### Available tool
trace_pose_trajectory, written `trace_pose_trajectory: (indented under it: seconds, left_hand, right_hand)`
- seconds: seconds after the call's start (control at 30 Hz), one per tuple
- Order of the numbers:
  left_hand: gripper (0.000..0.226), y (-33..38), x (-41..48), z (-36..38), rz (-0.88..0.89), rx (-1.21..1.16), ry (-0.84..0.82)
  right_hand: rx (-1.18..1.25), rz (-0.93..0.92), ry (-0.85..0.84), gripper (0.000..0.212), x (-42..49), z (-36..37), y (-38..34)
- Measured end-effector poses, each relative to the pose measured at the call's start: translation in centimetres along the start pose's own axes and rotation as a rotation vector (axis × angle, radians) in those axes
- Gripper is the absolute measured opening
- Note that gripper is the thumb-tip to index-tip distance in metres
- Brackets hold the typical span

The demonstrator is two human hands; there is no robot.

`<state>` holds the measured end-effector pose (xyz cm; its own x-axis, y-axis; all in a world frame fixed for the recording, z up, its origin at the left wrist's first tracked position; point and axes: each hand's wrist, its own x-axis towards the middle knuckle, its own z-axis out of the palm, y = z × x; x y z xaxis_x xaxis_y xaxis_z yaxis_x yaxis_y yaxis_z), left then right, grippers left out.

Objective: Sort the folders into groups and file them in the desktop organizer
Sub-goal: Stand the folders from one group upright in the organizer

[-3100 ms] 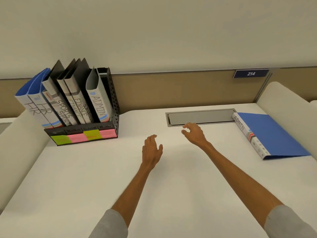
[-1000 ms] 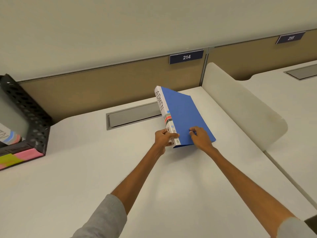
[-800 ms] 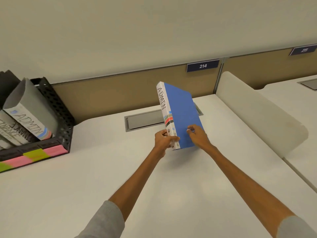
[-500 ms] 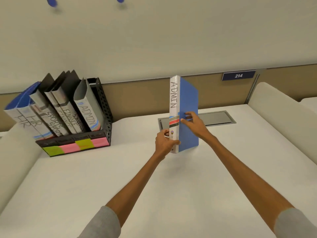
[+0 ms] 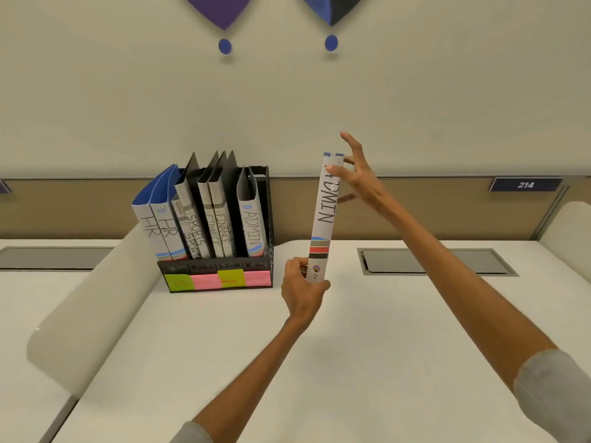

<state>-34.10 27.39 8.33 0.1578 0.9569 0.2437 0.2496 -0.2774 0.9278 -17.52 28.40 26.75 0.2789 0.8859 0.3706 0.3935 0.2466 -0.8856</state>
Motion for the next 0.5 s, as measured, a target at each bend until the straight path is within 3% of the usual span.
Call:
trace_pose_trajectory:
  seconds: [0.23, 0.5]
  left_hand:
    - [0.053, -0.3, 3.4, -3.8, 0.036, -0.071, 0.208]
    - [0.047, -2.0, 5.7, -6.9, 0.086, -0.016, 0.337]
  right_hand:
    - [-0.075, -0.104, -0.056, 0.045, 3.9, 6.3, -4.2]
    - [-0.026, -0.208, -0.081, 0.019, 6.4, 11.7, -5.2]
